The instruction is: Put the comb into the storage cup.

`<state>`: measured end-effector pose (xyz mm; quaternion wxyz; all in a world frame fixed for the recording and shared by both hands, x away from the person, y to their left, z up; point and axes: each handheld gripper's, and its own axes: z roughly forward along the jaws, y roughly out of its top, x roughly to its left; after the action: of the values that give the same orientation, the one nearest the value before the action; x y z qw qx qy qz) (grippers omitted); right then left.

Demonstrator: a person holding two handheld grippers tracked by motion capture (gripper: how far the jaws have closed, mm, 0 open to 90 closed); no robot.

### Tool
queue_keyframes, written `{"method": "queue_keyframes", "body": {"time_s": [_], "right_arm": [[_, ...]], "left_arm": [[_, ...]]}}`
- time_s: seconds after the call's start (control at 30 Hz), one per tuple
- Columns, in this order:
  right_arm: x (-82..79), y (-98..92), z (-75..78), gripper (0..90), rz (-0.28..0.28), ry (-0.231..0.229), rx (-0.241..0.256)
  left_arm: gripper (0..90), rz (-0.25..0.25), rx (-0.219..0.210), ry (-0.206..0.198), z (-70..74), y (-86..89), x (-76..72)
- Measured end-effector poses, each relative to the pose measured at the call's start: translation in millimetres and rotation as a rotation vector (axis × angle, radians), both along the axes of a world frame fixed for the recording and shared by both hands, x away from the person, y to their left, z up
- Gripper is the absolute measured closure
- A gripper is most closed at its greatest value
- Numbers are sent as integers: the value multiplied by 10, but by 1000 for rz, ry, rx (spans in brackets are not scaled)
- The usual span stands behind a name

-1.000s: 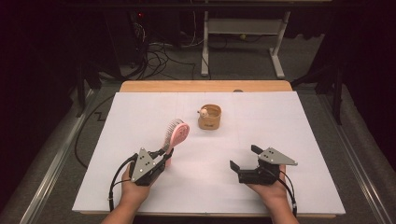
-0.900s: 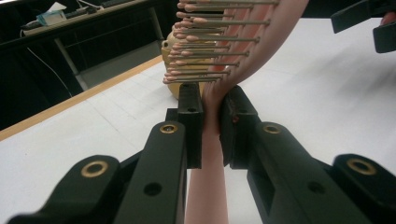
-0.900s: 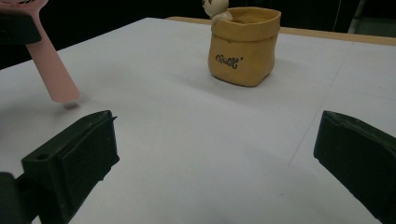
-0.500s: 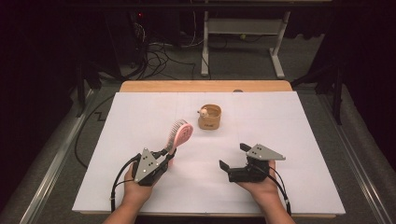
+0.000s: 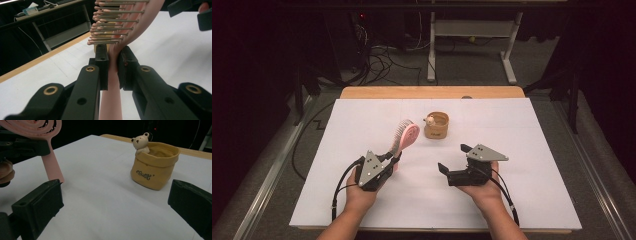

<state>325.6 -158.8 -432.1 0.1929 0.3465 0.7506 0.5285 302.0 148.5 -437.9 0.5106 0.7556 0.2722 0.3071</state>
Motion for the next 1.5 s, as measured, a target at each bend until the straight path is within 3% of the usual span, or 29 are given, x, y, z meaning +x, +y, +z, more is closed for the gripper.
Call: {"method": "queue_keyframes", "body": {"time_s": [0.23,0.33,0.5,0.87,1.5], "right_arm": [[68,82,-77,4,-1,14,10],[45,97,-104,4,-4,5,2],[-5,108,-172,4,5,27,-5],[-107,90,-156,3,27,21,13],[-186,218,-43,3,76,-7,39]], "left_arm": [[807,2,-8,-4,-69,-131,59],[807,-5,5,-6,-95,-141,50],[807,-10,13,-5,-109,-148,28],[806,-40,50,-25,-123,-237,-57],[806,-57,42,-37,-107,-280,-115]]}}
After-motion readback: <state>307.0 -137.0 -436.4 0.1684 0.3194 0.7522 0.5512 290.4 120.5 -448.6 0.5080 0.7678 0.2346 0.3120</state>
